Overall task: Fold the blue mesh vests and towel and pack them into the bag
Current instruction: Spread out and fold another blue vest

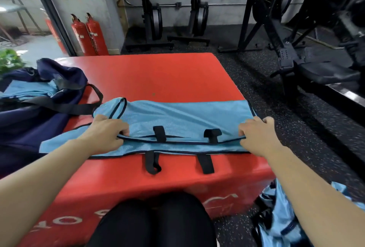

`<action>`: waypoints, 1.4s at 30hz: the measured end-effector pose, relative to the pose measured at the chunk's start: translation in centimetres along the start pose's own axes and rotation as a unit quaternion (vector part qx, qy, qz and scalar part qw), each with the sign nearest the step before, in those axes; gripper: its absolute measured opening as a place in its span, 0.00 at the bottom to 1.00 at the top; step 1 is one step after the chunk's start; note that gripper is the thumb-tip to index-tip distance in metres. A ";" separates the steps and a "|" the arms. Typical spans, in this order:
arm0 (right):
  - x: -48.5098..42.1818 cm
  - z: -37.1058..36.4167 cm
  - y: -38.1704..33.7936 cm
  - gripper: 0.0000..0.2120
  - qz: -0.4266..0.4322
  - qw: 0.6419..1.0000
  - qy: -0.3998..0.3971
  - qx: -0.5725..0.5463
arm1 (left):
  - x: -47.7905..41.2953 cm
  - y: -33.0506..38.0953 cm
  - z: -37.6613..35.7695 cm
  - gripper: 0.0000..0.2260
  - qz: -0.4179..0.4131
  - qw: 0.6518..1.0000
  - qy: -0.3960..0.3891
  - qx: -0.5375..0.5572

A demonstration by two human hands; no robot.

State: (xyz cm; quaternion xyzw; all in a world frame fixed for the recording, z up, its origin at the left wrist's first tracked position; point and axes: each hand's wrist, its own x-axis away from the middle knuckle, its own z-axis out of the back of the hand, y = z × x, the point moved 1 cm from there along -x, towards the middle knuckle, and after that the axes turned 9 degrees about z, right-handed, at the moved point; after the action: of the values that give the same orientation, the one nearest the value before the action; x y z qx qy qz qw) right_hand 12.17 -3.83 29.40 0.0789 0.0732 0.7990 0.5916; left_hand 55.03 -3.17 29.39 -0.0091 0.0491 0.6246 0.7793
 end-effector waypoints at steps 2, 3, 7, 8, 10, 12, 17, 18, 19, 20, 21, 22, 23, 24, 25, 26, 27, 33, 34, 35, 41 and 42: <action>0.8 0.7 -0.1 0.08 -0.014 1.000 0.019 -0.006 | 0.4 0.1 0.5 0.10 0.018 1.000 0.016 -0.017; 1.1 1.1 -0.1 0.08 -0.023 0.999 0.033 -0.010 | 0.6 0.1 0.9 0.10 0.032 0.999 0.021 -0.026; 2.9 0.9 -1.3 0.08 -0.030 0.999 0.029 -0.007 | 2.0 0.1 1.2 0.07 0.069 0.995 -0.008 -0.073; 3.4 0.3 -1.7 0.09 -0.029 0.999 0.014 -0.007 | 2.5 0.1 0.9 0.06 0.072 0.994 -0.028 -0.083; 3.9 -0.5 -2.1 0.10 -0.043 0.999 0.010 -0.023 | 3.4 0.3 0.4 0.06 0.083 0.991 -0.057 -0.087; 4.0 -0.4 -2.2 0.10 -0.051 0.998 0.023 -0.026 | 3.6 0.6 0.5 0.06 0.085 0.990 -0.062 -0.093; 4.4 -0.1 -2.1 0.11 -0.044 0.999 0.015 -0.019 | 3.6 1.5 1.5 0.06 0.098 0.980 -0.095 -0.141; 4.5 0.1 -2.1 0.11 -0.040 0.999 0.011 -0.011 | 3.5 1.7 1.8 0.07 0.097 0.977 -0.113 -0.153; 4.7 0.2 -2.0 0.10 -0.038 0.999 0.006 -0.005 | 3.5 1.9 2.1 0.07 0.096 0.973 -0.134 -0.163; 4.8 0.5 -2.0 0.10 -0.039 0.999 0.001 -0.002 | 3.3 2.1 2.5 0.08 0.095 0.969 -0.153 -0.168; 4.9 0.8 -2.0 0.09 -0.043 0.999 0.000 -0.004 | 3.1 2.3 2.8 0.08 0.096 0.968 -0.162 -0.164; 4.8 1.2 -2.2 0.10 -0.048 0.999 0.009 -0.013 | 2.7 2.7 3.2 0.09 0.096 0.971 -0.156 -0.153; 4.5 1.7 -2.5 0.11 -0.054 0.998 0.024 -0.034 | 2.3 3.2 3.5 0.10 0.097 0.976 -0.140 -0.136; 4.1 2.4 -3.0 0.12 -0.056 0.995 0.043 -0.067 | 1.7 3.9 3.7 0.11 0.096 0.982 -0.116 -0.110; 3.5 2.9 -3.6 0.16 -0.052 0.991 0.058 -0.107 | 1.1 4.7 3.7 0.13 0.092 0.988 -0.093 -0.076; 2.9 3.4 -4.3 0.20 -0.038 0.987 0.062 -0.145 | 0.6 5.8 3.5 0.15 0.084 0.993 -0.080 -0.037; 2.3 3.7 -5.2 0.24 -0.019 0.983 0.055 -0.175 | 0.2 6.9 3.2 0.18 0.077 0.994 -0.082 0.007; 1.7 3.2 -8.0 0.23 -0.008 0.947 0.018 -0.321 | 0.3 9.9 1.6 0.16 0.097 0.975 -0.128 0.153; 2.1 3.2 -7.9 0.18 -0.006 0.947 0.035 -0.318 | 0.7 9.9 1.8 0.14 0.095 0.972 -0.123 0.178; 2.6 3.2 -7.7 0.14 -0.002 0.949 0.052 -0.312 | 1.2 9.9 2.2 0.13 0.093 0.965 -0.126 0.212; 6.3 1.9 -7.8 0.23 0.008 0.934 0.071 -0.349 | 2.4 9.2 2.0 0.16 0.100 0.928 -0.191 0.303; 6.5 1.6 -7.9 0.28 -0.007 0.933 0.077 -0.351 | 2.2 9.3 2.0 0.17 0.111 0.919 -0.190 0.326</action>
State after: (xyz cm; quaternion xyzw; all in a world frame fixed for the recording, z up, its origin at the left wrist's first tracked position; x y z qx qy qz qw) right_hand 18.05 4.69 29.51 -0.1960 -0.1663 0.7733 0.5796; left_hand 46.56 1.15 31.60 0.3696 0.1013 0.6468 0.6594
